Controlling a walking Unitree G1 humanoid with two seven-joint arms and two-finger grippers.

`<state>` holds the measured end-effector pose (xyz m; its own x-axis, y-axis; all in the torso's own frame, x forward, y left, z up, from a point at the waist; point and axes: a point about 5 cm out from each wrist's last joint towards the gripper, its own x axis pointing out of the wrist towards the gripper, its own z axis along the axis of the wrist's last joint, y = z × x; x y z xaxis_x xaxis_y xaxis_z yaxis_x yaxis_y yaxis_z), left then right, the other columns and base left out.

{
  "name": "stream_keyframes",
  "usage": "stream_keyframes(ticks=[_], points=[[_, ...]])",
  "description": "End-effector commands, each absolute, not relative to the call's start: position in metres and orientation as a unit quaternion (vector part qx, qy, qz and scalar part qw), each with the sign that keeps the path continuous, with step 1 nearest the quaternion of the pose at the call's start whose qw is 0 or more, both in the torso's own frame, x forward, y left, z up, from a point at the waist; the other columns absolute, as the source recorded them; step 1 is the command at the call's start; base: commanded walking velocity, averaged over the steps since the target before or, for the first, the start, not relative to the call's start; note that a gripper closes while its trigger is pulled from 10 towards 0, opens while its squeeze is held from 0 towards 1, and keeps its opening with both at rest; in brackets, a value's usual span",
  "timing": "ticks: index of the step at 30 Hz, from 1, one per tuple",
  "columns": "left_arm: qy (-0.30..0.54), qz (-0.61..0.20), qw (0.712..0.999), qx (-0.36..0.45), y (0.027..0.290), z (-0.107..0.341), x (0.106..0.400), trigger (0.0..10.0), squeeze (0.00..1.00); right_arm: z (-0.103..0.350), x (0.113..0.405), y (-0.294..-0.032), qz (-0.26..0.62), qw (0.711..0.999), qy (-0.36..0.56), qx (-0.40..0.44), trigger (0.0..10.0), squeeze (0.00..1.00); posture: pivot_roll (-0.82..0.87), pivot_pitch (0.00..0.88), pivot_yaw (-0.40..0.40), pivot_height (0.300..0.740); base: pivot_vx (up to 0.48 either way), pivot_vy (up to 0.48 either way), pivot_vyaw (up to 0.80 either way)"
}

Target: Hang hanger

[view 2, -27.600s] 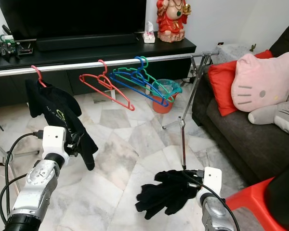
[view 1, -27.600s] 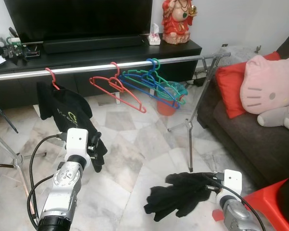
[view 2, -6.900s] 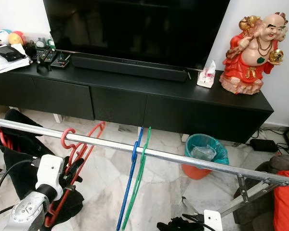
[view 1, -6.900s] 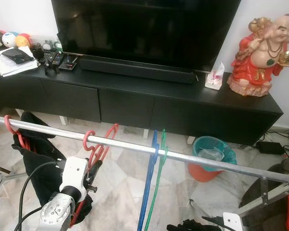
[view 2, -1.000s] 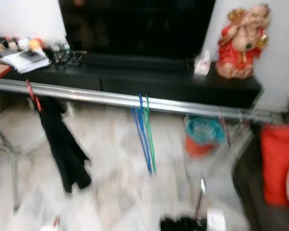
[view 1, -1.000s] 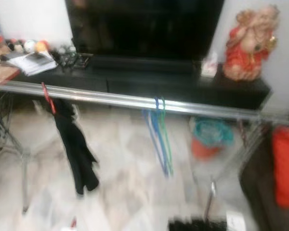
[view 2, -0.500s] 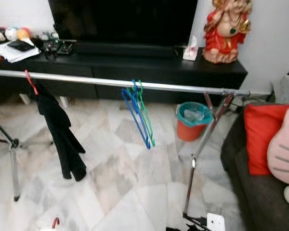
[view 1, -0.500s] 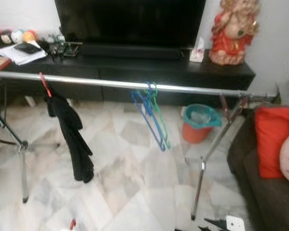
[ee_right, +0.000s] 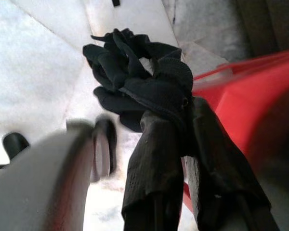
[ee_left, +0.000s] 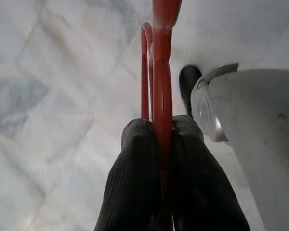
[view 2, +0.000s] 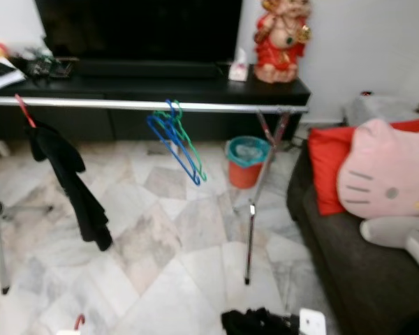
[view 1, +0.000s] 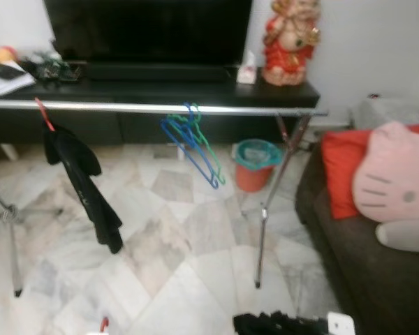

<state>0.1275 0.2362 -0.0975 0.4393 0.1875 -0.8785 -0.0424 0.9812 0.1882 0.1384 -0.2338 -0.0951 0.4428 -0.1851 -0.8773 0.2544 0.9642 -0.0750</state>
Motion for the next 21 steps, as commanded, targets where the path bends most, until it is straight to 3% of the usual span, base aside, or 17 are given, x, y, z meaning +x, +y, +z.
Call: stream_keyframes(ticks=[1,12,21], points=[[0.532,0.063,0.841,0.069,0.2320,-0.0999,0.1235,10.0,0.00,-0.0923,0.1426,-0.2385,-0.133,0.853,0.503,0.031,10.0,0.00,-0.01,0.000,-0.061,0.740,-0.304,0.000,0.00],[0.532,0.063,0.841,0.068,0.2320,-0.0999,0.1234,10.0,0.00,-0.0923,0.1426,-0.2384,-0.132,0.853,0.503,0.031,10.0,0.00,-0.01,0.000,-0.063,0.740,-0.297,0.000,0.00],[0.532,0.065,0.841,0.070,0.2322,-0.0995,0.1246,10.0,0.00,-0.0925,0.1428,-0.2374,-0.130,0.854,0.503,0.033,10.0,0.00,-0.01,0.000,-0.061,0.740,0.000,0.000,0.00]])
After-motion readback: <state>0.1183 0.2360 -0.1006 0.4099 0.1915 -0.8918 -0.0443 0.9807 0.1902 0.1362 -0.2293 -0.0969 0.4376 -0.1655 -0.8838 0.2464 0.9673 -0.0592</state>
